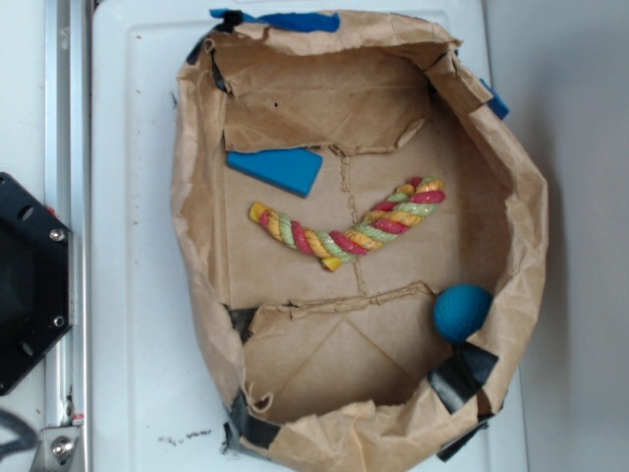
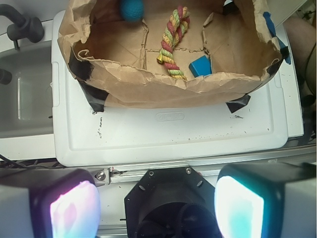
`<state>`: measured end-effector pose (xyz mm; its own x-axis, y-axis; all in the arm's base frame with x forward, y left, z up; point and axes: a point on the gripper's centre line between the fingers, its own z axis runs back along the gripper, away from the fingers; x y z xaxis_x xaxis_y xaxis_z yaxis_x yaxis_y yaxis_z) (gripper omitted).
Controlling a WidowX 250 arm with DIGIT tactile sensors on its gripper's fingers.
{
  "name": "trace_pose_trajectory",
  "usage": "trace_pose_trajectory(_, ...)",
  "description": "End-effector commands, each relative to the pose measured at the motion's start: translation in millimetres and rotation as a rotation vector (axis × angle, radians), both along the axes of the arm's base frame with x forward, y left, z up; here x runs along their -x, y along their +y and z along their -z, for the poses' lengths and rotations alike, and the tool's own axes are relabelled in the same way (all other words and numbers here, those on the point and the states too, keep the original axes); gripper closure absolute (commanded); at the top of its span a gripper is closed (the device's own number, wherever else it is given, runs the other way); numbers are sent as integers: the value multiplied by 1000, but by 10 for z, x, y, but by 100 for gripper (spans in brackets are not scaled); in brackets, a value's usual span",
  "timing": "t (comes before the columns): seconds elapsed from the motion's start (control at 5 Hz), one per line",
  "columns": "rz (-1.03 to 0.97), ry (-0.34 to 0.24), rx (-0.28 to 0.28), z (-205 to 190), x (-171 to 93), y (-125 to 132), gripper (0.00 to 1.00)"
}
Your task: Grab the blue ball.
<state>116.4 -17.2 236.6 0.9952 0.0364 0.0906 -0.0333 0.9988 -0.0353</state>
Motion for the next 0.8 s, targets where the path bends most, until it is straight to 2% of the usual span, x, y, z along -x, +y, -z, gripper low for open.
trace_pose_trajectory(0.0,0,0,0,0,0,0,0)
trace_pose_trajectory(0.2,11,-11,-34,93,-355,102,0)
trace_pose_trajectory(0.4,98,-74,-133,161,-486,239,0)
trace_pose_trajectory(0.6,306,-171,-73,255,-413,175,0)
